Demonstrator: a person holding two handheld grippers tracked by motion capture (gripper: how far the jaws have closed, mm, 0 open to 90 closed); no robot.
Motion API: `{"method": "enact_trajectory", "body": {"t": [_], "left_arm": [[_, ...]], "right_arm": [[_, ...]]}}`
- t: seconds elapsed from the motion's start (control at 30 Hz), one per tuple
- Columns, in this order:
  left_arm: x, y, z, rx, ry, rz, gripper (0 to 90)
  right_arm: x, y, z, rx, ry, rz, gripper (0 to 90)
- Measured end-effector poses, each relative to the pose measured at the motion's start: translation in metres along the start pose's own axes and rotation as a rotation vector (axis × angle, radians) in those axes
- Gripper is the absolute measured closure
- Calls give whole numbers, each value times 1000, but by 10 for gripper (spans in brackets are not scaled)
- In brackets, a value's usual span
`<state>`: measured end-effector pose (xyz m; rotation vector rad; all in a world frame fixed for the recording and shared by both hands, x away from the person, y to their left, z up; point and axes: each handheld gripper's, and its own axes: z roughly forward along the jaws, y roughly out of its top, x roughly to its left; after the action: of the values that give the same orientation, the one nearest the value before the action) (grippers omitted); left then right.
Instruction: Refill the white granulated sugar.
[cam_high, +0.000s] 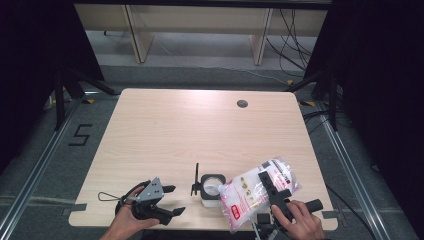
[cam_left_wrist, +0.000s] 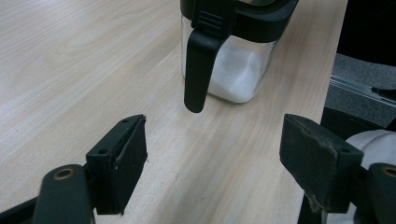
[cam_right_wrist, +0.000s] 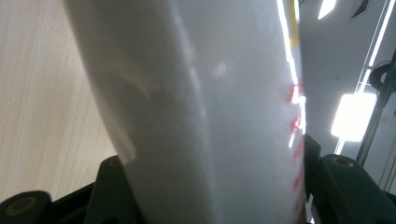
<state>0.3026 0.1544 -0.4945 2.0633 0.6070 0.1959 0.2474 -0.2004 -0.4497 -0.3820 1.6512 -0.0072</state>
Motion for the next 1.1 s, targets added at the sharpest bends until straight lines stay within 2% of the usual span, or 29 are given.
{"method": "enact_trajectory", "body": {"t": [0.1,0.13,0.23,0.3,0.4,0.43,0.47,0.53,0.67,0.7,0.73,0.8,0.83,0.87,0.9,0.93,0.97,1.07,1.1], "left_arm": [[1,0,0,2,3,5,228],[1,0,0,2,2,5,228],[0,0,0,-5,-1,-4,228],[0,0,0,1,1,-1,228],[0,0,0,0,1,-2,228],[1,0,0,4,6,6,228],[1,0,0,10,7,9,228],[0,0,1,-2,4,1,228],[1,0,0,8,10,10,228],[1,0,0,6,10,10,228],[0,0,1,-8,1,-2,228],[1,0,0,9,10,11,228],[1,0,0,9,10,11,228],[1,0,0,7,10,10,228],[1,0,0,8,8,12,228],[0,0,1,-4,1,-2,228],[1,0,0,6,4,7,228],[0,0,1,-2,1,-2,228],[0,0,0,-1,2,3,228]], "right_arm": [[1,-1,0,-7,-13,23,465],[0,-1,1,-10,-11,-4,465],[-1,-1,0,-8,-6,-4,465],[2,-1,0,8,-5,30,465],[0,-2,-1,5,-4,2,465],[1,-2,-1,-1,-18,14,465],[1,-1,-2,20,-6,35,465],[2,-1,-2,25,0,37,465],[1,-2,-2,24,-5,20,465],[0,-2,-2,23,-5,-10,465],[-1,-2,-2,14,-11,-16,465],[-2,-2,-1,4,-16,-14,465],[2,-2,-2,25,-15,28,465],[1,-2,-1,14,-16,2,465],[2,-2,-2,21,-18,17,465],[1,-1,-2,18,-10,1,465],[-1,-1,-1,-2,-25,-19,465],[-2,-1,-1,3,-25,-33,465],[3,-1,-3,25,-21,34,465]]}}
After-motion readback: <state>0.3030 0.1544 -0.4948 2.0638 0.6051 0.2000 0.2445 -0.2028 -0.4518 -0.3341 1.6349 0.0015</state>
